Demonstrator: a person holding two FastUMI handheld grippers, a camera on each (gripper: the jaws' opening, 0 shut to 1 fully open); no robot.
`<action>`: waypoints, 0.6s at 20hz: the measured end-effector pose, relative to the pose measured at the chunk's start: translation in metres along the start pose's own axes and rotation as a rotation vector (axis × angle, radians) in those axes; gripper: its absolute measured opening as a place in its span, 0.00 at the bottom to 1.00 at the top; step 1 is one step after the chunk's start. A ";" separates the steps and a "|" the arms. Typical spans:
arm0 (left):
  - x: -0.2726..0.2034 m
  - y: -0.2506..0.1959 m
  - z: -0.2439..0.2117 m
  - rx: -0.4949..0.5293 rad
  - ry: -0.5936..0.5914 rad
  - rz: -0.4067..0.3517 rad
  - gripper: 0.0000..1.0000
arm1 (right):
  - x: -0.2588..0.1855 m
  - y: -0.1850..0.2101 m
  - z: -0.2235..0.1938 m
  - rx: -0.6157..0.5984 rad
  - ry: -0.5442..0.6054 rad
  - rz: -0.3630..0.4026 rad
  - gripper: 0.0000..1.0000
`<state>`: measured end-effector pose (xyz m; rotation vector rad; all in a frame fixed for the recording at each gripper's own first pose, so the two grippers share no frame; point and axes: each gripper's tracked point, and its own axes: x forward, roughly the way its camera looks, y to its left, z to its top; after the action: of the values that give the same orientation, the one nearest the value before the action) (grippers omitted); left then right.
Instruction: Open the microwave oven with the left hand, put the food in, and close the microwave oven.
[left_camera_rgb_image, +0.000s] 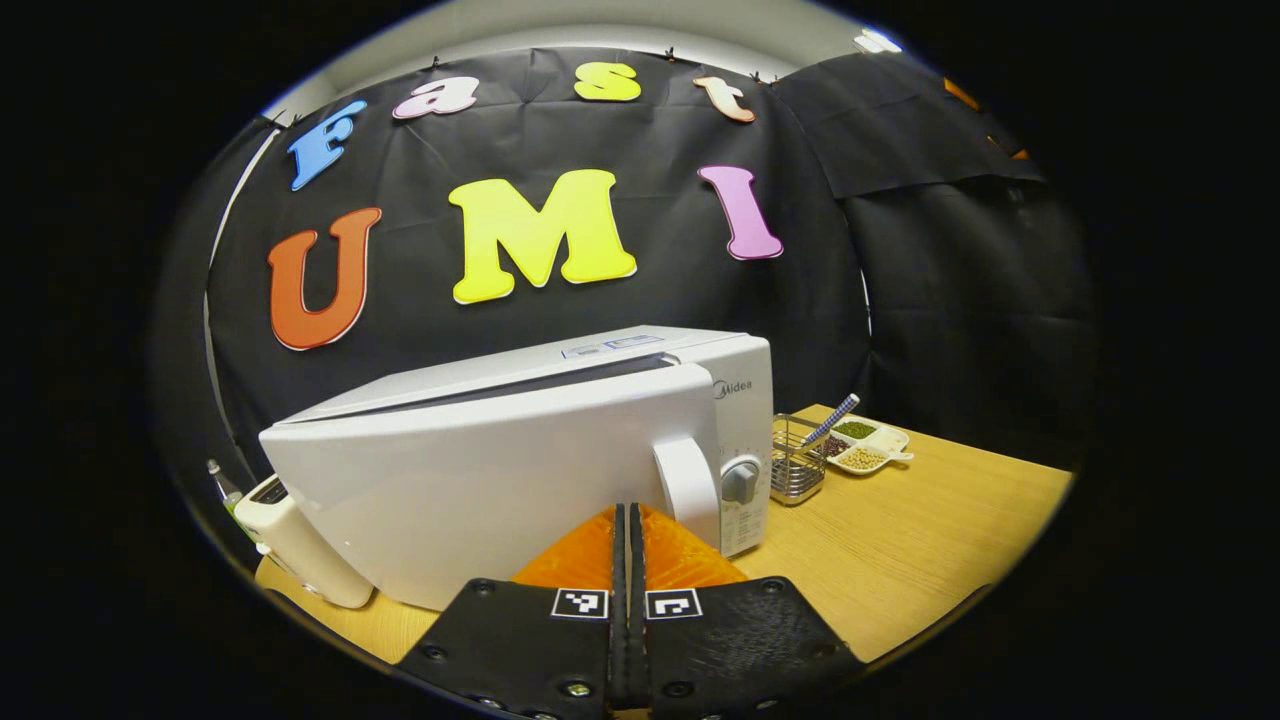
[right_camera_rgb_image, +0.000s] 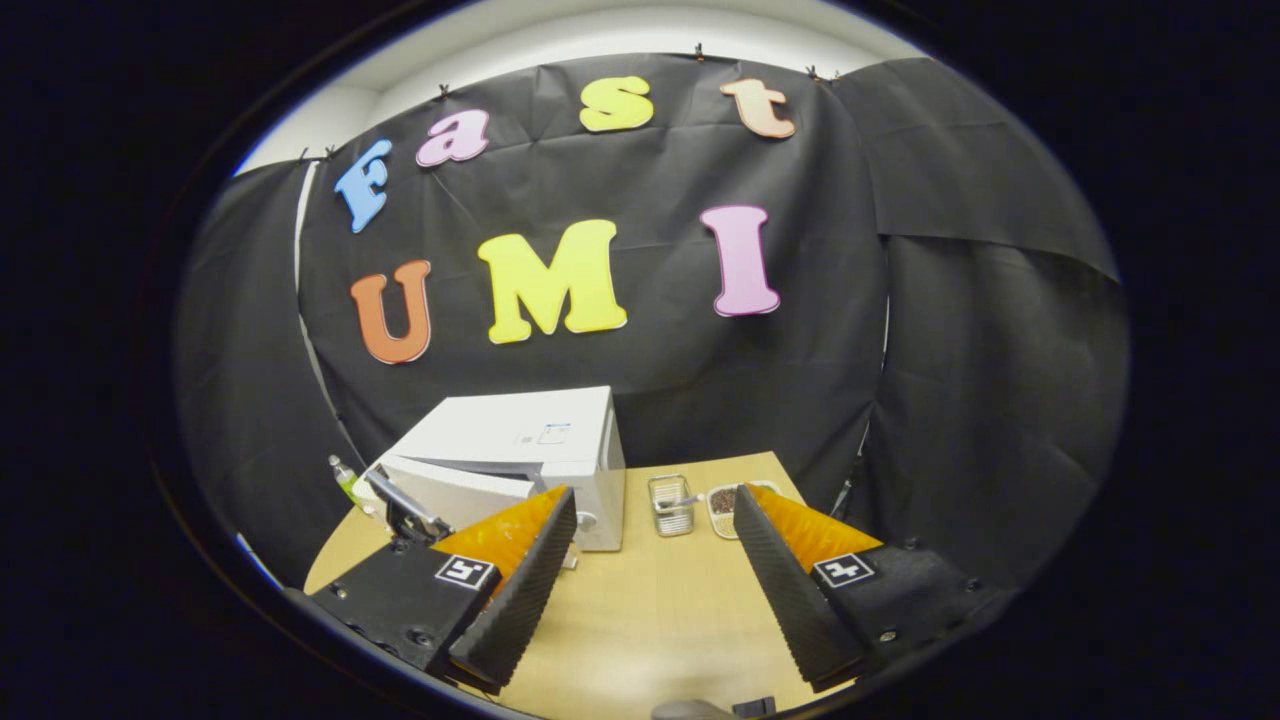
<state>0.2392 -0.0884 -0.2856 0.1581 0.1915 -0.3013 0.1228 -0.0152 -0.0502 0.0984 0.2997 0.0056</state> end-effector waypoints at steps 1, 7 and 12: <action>0.006 -0.001 -0.001 -0.006 0.004 0.001 0.00 | -0.005 0.004 0.001 0.000 0.000 0.001 0.92; 0.028 0.002 -0.002 -0.003 0.019 0.012 0.00 | 0.001 0.002 0.001 -0.006 -0.006 -0.002 1.00; 0.030 0.000 -0.001 -0.015 0.015 0.014 0.00 | 0.004 -0.001 -0.002 0.005 0.004 -0.002 1.00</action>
<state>0.2672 -0.0963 -0.2926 0.1465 0.2076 -0.2848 0.1263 -0.0155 -0.0533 0.1032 0.3041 0.0026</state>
